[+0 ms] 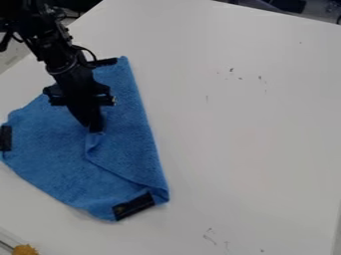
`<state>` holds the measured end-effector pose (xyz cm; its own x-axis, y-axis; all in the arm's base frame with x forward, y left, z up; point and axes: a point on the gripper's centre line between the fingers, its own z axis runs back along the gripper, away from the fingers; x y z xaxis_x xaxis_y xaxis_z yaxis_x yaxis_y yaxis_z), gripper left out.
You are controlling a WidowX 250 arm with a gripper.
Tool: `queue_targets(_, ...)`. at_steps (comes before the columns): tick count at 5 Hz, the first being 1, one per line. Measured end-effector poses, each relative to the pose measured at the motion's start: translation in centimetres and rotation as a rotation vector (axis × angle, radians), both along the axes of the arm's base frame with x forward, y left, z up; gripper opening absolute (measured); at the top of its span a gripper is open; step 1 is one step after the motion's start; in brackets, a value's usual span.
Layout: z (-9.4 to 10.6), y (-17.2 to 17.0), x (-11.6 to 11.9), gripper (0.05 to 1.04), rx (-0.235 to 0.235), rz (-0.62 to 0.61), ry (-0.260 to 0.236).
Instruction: Unfold the cloth from the center to right
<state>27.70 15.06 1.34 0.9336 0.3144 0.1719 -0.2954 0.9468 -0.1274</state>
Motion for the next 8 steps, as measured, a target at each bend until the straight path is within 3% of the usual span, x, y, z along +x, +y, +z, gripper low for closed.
queue_targets(1,0.0,0.0,0.0,0.051,0.0,0.004,0.004)
queue_targets(2,0.5,-0.6,-0.3,0.051,0.0,-0.003,0.037)
queue_targets(4,5.4,-2.8,1.3,0.051,0.103,-0.034,0.019)
queue_targets(5,6.6,-4.1,1.7,0.051,0.116,-0.034,-0.001)
queue_targets(6,7.0,-6.2,2.9,0.065,0.087,-0.03,-0.049)
queue_targets(7,5.7,-7.5,2.9,0.201,0.064,-0.012,-0.093)
queue_targets(8,3.8,-8.0,1.8,0.447,0.05,0.013,-0.105)
